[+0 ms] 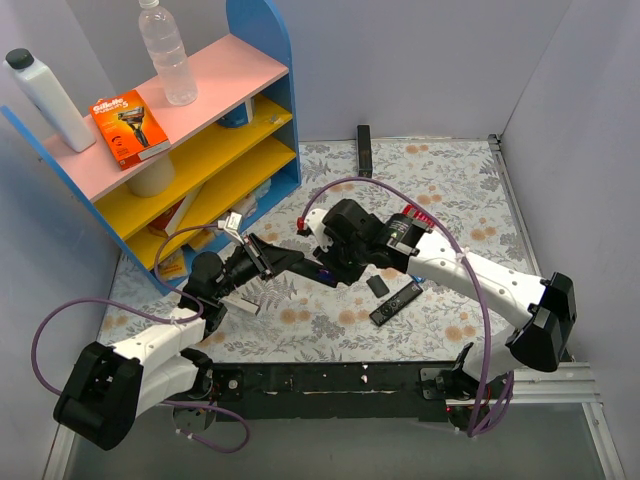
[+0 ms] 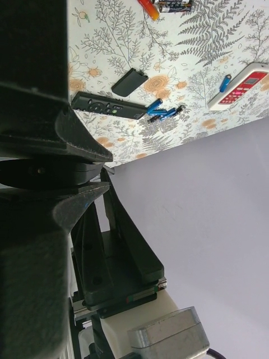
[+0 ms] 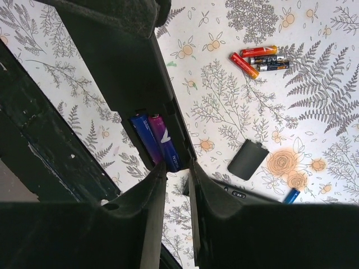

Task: Load the batteries into the remote control
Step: Load the battery into the remote control.

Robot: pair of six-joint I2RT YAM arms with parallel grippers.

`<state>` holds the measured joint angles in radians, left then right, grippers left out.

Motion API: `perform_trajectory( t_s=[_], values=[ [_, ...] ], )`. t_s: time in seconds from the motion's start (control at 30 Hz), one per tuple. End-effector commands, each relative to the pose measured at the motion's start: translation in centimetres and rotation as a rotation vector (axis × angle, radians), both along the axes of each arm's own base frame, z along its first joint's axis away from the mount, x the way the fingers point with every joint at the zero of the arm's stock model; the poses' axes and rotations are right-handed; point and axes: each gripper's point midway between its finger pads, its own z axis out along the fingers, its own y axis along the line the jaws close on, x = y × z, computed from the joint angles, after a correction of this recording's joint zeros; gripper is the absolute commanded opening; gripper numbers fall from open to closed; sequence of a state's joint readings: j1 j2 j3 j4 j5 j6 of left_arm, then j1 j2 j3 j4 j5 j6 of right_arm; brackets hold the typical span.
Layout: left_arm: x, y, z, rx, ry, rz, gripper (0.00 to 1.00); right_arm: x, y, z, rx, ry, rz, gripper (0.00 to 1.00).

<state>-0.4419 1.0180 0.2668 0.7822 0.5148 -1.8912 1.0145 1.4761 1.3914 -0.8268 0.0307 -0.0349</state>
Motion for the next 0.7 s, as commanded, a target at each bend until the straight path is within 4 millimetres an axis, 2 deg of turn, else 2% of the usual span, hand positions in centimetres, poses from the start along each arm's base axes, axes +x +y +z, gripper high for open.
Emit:
perform_trajectory(
  t_s=[0.0, 0.13, 0.33, 0.4, 0.57, 0.67],
  values=[
    [-3.8, -0.7, 7.1, -0.22, -0.067, -0.18, 0.0, 1.3, 1.5, 1.2, 0.083, -0.041, -0.011, 0.3],
    [-3.8, -0.9, 6.4, -0.177, -0.08, -0.188, 0.0, 0.9, 1.3, 2.0, 0.147, 0.001, 0.009, 0.3],
    [-4.7, -1.0, 6.4, -0.177, -0.131, -0.239, 0.0, 0.2, 0.5, 2.8, 0.259, 0.083, 0.051, 0.41],
    [-5.3, -1.1, 7.0, -0.187, -0.172, -0.265, 0.0, -0.2, 0.3, 2.4, 0.28, 0.112, 0.064, 0.45],
    [-6.0, -1.2, 7.8, -0.203, -0.218, -0.315, 0.0, -1.1, 0.0, 1.4, 0.322, 0.182, 0.083, 0.45],
    [-6.5, -1.2, 8.2, -0.213, -0.239, -0.348, 0.0, -1.5, 0.4, 1.9, 0.389, 0.21, 0.112, 0.4]
  ],
)
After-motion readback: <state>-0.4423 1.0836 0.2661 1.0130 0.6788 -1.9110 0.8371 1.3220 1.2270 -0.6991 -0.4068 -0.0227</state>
